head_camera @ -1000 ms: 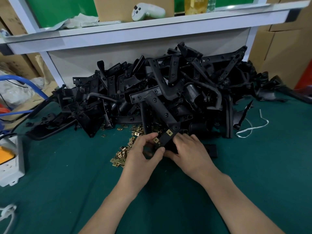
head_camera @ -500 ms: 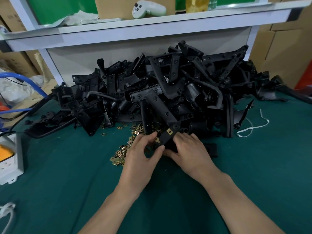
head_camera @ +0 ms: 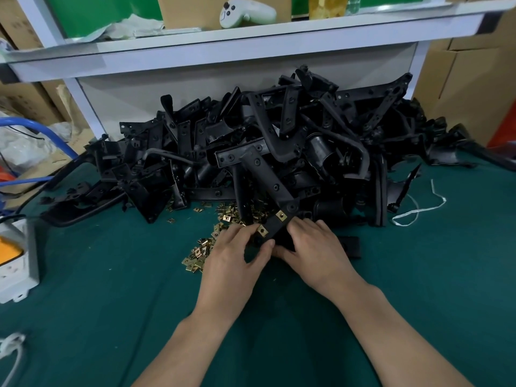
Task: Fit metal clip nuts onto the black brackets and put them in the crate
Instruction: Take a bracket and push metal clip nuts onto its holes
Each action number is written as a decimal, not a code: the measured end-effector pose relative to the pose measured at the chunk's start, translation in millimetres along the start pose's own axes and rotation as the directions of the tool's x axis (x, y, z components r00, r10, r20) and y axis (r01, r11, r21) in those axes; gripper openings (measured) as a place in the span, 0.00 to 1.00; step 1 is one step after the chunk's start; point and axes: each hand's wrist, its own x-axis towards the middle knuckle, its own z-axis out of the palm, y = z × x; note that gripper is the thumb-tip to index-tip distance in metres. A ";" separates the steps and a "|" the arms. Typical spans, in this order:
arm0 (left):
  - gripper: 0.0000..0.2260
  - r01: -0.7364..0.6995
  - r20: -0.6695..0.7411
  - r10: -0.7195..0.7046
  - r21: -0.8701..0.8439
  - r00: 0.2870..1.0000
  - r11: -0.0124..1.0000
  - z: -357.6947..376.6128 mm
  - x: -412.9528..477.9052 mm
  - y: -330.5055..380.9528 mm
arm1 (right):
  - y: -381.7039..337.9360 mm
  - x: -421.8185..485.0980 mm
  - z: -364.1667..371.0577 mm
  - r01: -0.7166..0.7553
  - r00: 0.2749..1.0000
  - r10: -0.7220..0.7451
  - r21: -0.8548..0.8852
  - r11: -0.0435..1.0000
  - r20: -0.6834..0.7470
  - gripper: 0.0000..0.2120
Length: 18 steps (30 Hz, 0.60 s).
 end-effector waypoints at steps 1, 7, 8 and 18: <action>0.17 -0.033 -0.028 0.034 0.025 0.999 0.999 0.2 0.3 0.3 | 0.0 0.2 -0.1 0.002 1.000 -0.002 0.001 1.000 0.000 0.20; 0.13 -0.134 -0.081 0.140 0.080 0.987 0.988 -0.3 1.5 -1.6 | -1.3 -0.8 -2.1 0.025 1.000 -0.025 -0.002 1.000 0.003 0.19; 0.12 -0.161 -0.076 0.169 0.102 0.983 0.982 -0.7 2.4 -2.5 | -1.5 -1.4 -2.7 0.032 1.000 -0.032 -0.001 1.000 0.000 0.18; 0.14 -0.303 -0.069 0.318 0.173 0.945 0.937 -3.4 6.5 -1.8 | -5.4 -6.6 -13.9 0.044 0.999 -0.045 -0.013 0.999 -0.017 0.20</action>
